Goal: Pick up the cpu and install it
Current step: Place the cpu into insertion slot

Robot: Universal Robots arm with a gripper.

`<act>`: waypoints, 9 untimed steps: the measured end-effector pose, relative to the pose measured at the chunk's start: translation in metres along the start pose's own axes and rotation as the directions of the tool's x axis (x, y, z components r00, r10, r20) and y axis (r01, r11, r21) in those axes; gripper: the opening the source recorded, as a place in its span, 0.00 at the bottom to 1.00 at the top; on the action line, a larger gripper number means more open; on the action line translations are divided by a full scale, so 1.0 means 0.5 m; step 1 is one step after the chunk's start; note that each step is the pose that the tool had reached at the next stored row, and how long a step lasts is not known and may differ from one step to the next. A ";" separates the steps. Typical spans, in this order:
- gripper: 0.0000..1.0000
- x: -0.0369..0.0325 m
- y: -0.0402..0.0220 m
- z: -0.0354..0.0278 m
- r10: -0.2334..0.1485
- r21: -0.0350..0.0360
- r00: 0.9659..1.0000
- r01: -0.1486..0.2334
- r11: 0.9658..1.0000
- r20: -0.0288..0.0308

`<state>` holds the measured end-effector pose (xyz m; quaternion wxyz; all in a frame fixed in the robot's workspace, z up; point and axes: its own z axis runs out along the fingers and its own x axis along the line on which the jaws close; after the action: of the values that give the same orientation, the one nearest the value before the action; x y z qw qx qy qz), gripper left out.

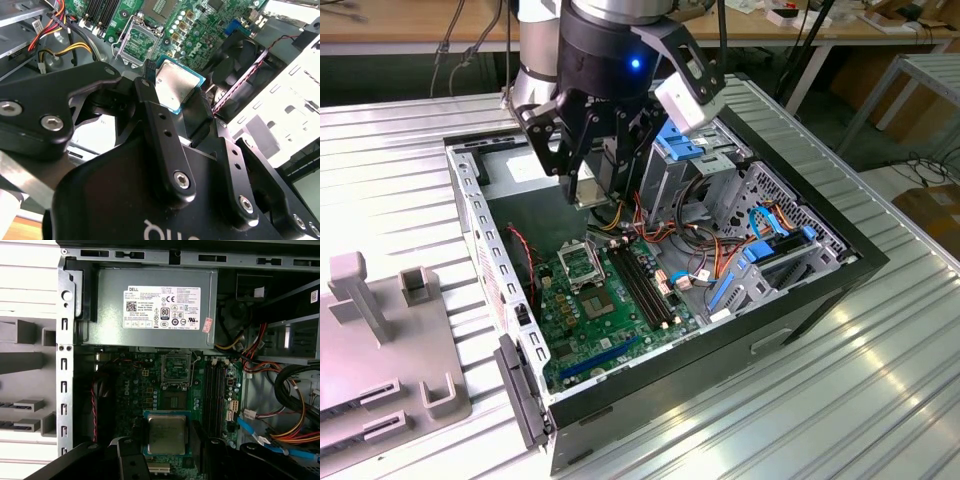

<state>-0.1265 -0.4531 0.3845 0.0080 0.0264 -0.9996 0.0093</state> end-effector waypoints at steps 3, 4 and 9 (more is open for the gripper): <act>0.47 0.000 0.000 0.002 0.000 0.000 1.000 0.000 1.000 0.000; 0.47 -0.001 0.000 0.002 0.000 0.000 1.000 0.000 1.000 0.000; 0.47 -0.001 0.000 0.004 0.000 0.000 1.000 0.000 1.000 0.000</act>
<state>-0.1259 -0.4531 0.3823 0.0080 0.0265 -0.9996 0.0093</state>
